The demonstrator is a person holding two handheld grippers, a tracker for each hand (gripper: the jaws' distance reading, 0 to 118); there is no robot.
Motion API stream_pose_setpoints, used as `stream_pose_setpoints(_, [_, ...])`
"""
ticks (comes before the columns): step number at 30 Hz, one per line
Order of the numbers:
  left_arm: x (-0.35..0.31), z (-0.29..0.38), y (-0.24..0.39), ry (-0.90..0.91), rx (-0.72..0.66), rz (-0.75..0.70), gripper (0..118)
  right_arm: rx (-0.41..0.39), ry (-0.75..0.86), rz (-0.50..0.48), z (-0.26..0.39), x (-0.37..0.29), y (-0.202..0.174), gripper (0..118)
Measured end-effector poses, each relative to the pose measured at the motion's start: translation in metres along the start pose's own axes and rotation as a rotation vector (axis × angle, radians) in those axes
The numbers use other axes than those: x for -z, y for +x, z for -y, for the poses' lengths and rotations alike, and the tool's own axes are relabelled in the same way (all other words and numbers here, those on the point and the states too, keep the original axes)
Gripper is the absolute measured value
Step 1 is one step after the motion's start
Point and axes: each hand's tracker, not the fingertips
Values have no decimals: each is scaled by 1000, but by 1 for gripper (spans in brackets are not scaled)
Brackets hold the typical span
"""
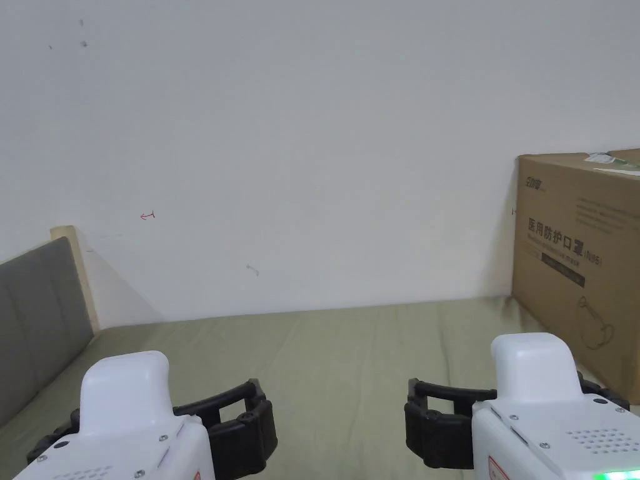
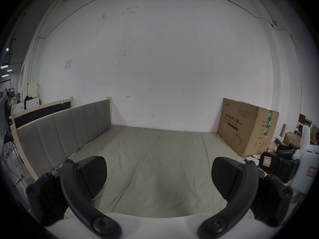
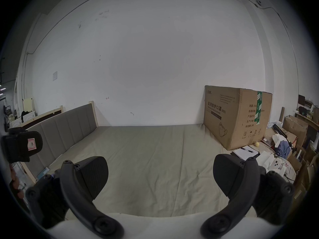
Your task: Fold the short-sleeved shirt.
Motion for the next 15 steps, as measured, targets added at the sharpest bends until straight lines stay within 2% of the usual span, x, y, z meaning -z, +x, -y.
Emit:
stream_pose_setpoints(2, [-3,2,3,31,40,-10,118,0,-1,2,0,0,1,118])
stream_pose_setpoints(11, [-4,-4,10,-11,12,-5,118,46,-20,26,3,3,13,118])
stream_pose_setpoints(15, [-4,-5,13,-20,-11,-29,118,32,-33,35,7,6,13,118])
